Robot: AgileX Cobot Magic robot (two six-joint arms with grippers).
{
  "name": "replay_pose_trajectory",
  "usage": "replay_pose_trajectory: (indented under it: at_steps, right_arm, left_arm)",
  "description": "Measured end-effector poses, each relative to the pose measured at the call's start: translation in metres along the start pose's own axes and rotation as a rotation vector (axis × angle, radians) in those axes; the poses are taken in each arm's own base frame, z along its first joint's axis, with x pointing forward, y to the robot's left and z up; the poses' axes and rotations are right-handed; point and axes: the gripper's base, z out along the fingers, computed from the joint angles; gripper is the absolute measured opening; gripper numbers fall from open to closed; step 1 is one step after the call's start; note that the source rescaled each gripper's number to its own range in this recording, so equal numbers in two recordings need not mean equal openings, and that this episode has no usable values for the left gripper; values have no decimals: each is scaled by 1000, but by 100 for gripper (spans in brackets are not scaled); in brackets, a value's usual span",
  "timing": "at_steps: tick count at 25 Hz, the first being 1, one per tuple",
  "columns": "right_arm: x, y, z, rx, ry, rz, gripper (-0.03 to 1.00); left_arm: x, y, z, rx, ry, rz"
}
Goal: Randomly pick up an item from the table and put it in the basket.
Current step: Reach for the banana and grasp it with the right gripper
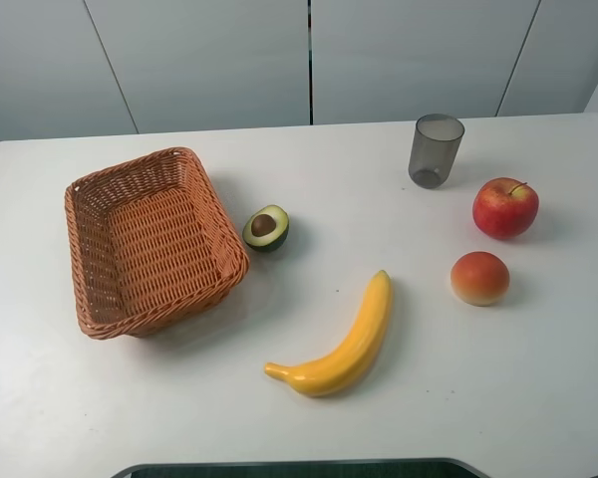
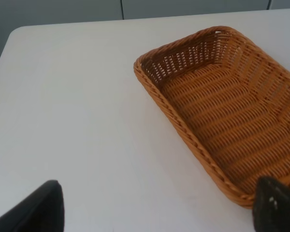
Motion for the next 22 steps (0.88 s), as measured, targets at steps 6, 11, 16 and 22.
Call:
replay_pose_trajectory:
  at_steps: [6, 11, 16, 22]
  right_arm:
    - [0, 0, 0, 0, 0, 0, 100]
    - [0, 0, 0, 0, 0, 0, 100]
    - [0, 0, 0, 0, 0, 0, 100]
    - [0, 0, 0, 0, 0, 0, 100]
  left_arm:
    - [0, 0, 0, 0, 0, 0]
    - [0, 0, 0, 0, 0, 0]
    - [0, 0, 0, 0, 0, 0]
    - [0, 0, 0, 0, 0, 0]
